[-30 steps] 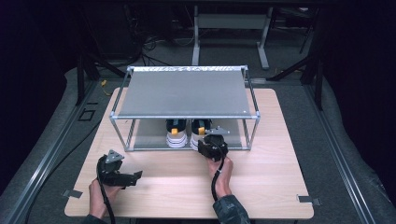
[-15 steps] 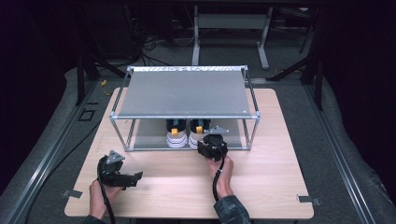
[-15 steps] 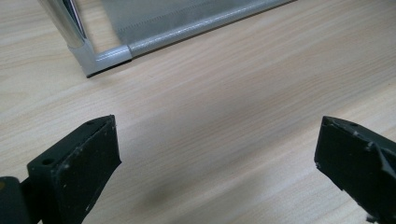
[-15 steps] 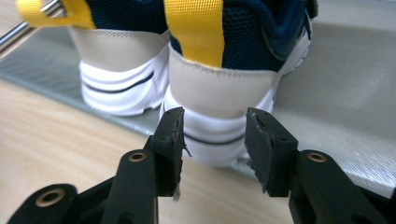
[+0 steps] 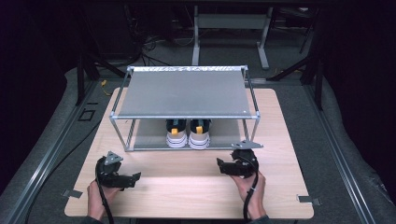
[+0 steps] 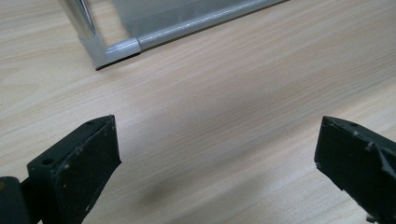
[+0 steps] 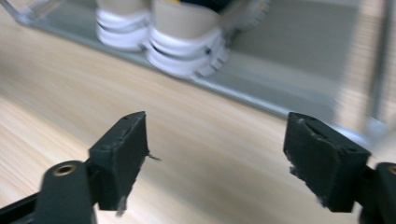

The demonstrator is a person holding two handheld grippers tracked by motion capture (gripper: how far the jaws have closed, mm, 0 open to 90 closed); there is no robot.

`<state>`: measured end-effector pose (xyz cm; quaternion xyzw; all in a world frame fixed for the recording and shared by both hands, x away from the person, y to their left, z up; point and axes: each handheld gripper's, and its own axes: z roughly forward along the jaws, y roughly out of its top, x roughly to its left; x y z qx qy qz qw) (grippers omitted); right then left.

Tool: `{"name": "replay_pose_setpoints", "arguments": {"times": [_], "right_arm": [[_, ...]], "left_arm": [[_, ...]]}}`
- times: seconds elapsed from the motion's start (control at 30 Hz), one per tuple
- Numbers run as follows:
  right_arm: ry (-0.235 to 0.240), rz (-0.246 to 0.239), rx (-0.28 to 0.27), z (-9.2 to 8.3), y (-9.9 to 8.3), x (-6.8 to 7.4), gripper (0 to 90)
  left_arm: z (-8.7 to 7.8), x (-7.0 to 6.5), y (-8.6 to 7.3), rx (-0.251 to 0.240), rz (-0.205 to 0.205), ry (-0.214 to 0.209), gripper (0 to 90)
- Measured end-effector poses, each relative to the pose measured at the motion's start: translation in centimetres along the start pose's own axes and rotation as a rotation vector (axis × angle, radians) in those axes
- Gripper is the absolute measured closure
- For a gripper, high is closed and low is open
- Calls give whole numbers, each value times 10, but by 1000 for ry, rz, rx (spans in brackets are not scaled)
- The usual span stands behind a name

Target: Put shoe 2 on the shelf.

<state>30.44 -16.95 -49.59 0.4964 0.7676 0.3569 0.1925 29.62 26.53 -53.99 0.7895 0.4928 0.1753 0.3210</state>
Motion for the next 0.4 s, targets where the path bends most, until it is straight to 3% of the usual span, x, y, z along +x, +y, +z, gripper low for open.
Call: {"name": "replay_pose_setpoints", "arguments": {"times": [0.03, 0.07, 0.13, 0.17, 0.2, 0.27, 0.3, 0.33, 0.37, 0.4], "right_arm": [[35, 5, 3, -3, -7, -7, 174], [30, 9, 18, -6, -13, -12, 152], [-30, 10, 56, -10, -27, -23, 116], [-6, 26, 56, -11, -35, -29, 80], [70, 45, 53, -11, -43, -38, 60], [-44, 55, 99, -13, -56, -46, 16], [5, 72, 95, -13, -63, -53, 9], [-52, 80, 110, -14, -68, -55, 4], [8, 97, 94, -15, -73, -61, 1], [-62, 101, 105, -17, -77, -62, 0]], "left_arm": [[0, 1, -1, 2, 0, 1, 0], [0, 2, -1, 4, -1, 5, 0], [0, 3, -2, 3, -3, 7, 0], [0, 3, -3, 2, -8, 8, 0], [1, 4, -4, 4, -7, 10, 0], [2, 5, -5, 9, -10, 10, 0], [3, 5, -6, 10, -12, 12, 0], [3, 5, -7, 14, -10, 13, 0], [3, 5, -8, 17, -12, 14, 0], [4, 5, -8, 17, -12, 15, 0]]}}
